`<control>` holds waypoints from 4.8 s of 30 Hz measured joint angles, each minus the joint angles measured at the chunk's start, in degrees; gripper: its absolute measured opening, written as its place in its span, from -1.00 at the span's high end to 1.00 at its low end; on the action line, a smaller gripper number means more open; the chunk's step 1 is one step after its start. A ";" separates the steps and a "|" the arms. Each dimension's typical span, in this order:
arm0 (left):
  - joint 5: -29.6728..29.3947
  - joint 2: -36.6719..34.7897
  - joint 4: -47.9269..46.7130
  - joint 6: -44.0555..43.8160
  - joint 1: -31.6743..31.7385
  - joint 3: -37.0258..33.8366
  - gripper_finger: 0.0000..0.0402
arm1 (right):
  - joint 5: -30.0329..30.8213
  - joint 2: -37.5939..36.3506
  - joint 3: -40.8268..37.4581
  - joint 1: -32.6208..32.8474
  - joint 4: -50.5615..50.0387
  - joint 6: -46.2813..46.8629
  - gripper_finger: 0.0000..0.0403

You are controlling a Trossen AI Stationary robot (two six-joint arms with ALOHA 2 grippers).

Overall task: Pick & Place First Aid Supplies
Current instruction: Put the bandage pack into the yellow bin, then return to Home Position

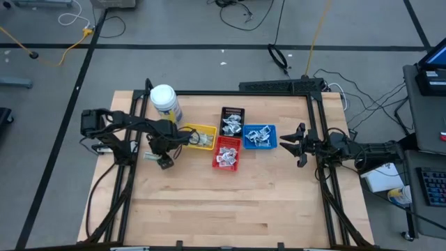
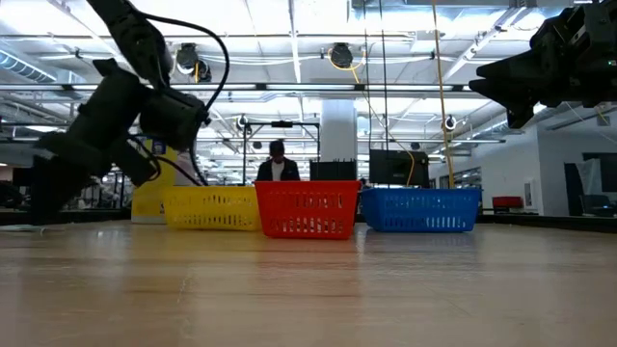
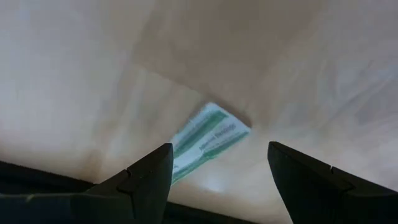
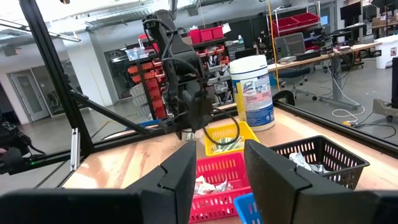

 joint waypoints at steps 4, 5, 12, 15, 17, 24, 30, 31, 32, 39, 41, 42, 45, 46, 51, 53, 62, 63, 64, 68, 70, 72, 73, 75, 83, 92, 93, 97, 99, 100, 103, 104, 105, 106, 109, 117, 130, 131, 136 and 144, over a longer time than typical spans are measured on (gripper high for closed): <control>-0.29 0.00 3.03 0.60 -1.08 -1.83 -0.34 | 0.00 0.00 0.01 -0.02 0.00 0.00 0.35; -0.49 -0.01 3.93 0.39 -1.40 -2.02 -0.34 | 0.00 0.00 0.02 -0.01 0.00 0.00 0.35; -1.44 -0.53 5.36 1.63 -1.70 -2.23 -0.30 | 0.00 0.00 0.00 -0.02 0.00 0.00 0.35; -1.27 -0.81 5.80 2.25 -1.70 -2.25 -0.13 | 0.00 0.00 0.02 0.00 0.00 0.02 0.35; -1.27 -0.81 6.00 2.25 -1.70 -2.25 0.05 | 0.00 0.00 0.02 -0.02 0.00 0.01 0.35; -1.20 -0.81 6.16 1.00 -1.68 -2.25 0.74 | 0.00 0.00 0.00 0.00 0.00 0.00 0.35; -1.05 -0.85 6.38 -1.08 -1.68 -2.23 0.96 | 0.00 0.00 0.01 -0.02 0.00 0.01 0.35; -1.05 -0.85 6.37 -1.25 -1.68 -2.23 0.96 | 0.00 0.00 0.01 -0.01 0.00 0.00 0.35; -1.05 -1.04 6.27 -1.41 -1.59 -2.23 0.97 | 0.00 0.00 0.02 -0.02 0.00 0.00 0.35; -0.99 -8.66 4.74 -2.65 -0.84 -0.10 0.99 | 0.00 0.00 0.00 -0.02 0.00 0.02 0.35; -1.09 -10.78 3.22 -2.26 -0.47 1.03 0.99 | 0.00 0.00 0.02 0.00 0.03 0.00 0.35; -1.14 -11.79 2.21 -1.92 -0.22 1.79 0.99 | 0.00 0.00 0.01 -0.02 0.02 0.00 0.35; -1.43 -14.52 -1.16 -1.77 0.31 3.46 0.99 | 0.00 0.00 0.02 -0.02 0.04 0.00 0.35; -1.29 -15.33 -2.38 -1.57 0.35 4.03 0.99 | 0.00 0.00 0.02 0.00 -0.02 0.00 0.35; -1.31 -19.10 -6.17 -0.74 0.35 6.09 0.99 | 0.00 0.00 0.02 0.00 0.04 0.02 0.35; -1.32 -20.22 -7.15 -0.09 0.35 6.21 0.99 | 0.00 0.00 0.01 -0.02 0.04 0.00 0.35; -5.48 -11.26 -6.85 10.02 4.07 13.26 1.00 | 0.00 0.00 0.01 -0.02 0.02 0.01 0.35; -5.57 -9.81 -6.97 11.21 4.60 14.80 0.99 | 0.00 0.00 0.02 -0.01 0.02 0.01 0.35; -5.66 -8.21 -7.19 12.59 5.10 16.41 1.00 | 0.00 0.00 0.01 -0.02 0.02 0.01 0.35; -5.63 -2.13 -7.22 18.07 6.49 24.09 1.00 | 0.00 0.00 0.00 -0.02 0.00 0.02 0.35; -5.64 1.12 -7.53 20.06 6.88 28.54 1.00 | 0.00 0.00 0.02 -0.02 0.00 0.02 0.35; -5.64 3.92 -7.59 21.72 7.06 33.23 1.00 | 0.00 0.00 0.00 -0.01 0.00 0.02 0.35; -5.64 5.26 -7.59 22.43 7.06 35.64 1.00 | 0.00 0.00 0.01 -0.01 0.00 0.02 0.35; -5.64 7.50 -8.03 23.47 7.15 39.81 1.00 | 0.00 0.00 0.00 0.00 0.00 0.00 0.35; -5.62 13.51 -7.92 24.72 7.31 47.24 1.00 | 0.00 0.00 0.00 -0.02 0.00 0.00 0.35; -6.13 17.74 0.44 25.12 5.85 43.71 1.00 | 0.00 0.00 0.02 -0.02 -0.02 0.00 0.35; -6.18 18.22 1.64 25.05 5.64 43.51 1.00 | 0.00 0.00 0.02 -0.01 0.00 0.00 0.35; -6.18 19.04 5.37 24.68 4.98 41.73 1.00 | 0.00 0.00 0.01 -0.01 0.00 0.01 0.35; -6.13 18.91 6.54 24.56 4.73 41.33 0.99 | 0.00 0.00 0.00 0.00 0.00 0.02 0.35; -6.16 18.88 6.97 24.47 4.59 41.33 0.98 | 0.00 0.00 0.01 -0.01 0.00 0.01 0.35; -6.08 18.88 7.52 22.77 4.80 41.33 0.86 | 0.00 0.00 0.01 -0.01 0.00 0.01 0.35; -6.08 18.88 7.44 22.77 4.91 41.33 0.79 | 0.00 0.00 0.00 -0.01 0.00 0.01 0.35; -6.08 18.86 7.41 22.79 4.95 41.33 0.71 | 0.00 0.00 0.01 -0.01 0.00 0.01 0.35; -6.10 18.86 7.42 22.78 4.97 41.33 0.62 | 0.00 0.00 0.00 -0.01 0.00 0.01 0.35; -4.81 18.86 7.49 23.10 5.08 41.33 0.28 | 0.00 0.00 0.00 -0.02 0.00 0.00 0.35; -4.48 13.50 10.99 22.95 5.81 41.08 -0.50 | 0.00 0.00 0.01 -0.02 0.00 0.02 0.35; -4.63 -15.82 56.78 16.48 6.67 12.34 -0.94 | 0.00 0.00 0.00 0.00 0.00 0.00 0.35; -4.61 -18.57 59.74 16.52 6.45 8.86 -0.94 | 0.00 0.00 0.01 -0.01 0.00 0.00 0.35; -4.43 -32.30 73.35 16.46 5.94 -6.12 -0.94 | 0.00 0.00 0.01 0.00 -0.01 0.02 0.35; -4.36 -53.40 79.50 13.20 5.71 -23.48 -0.94 | 0.00 0.00 0.02 -0.02 0.00 0.01 0.35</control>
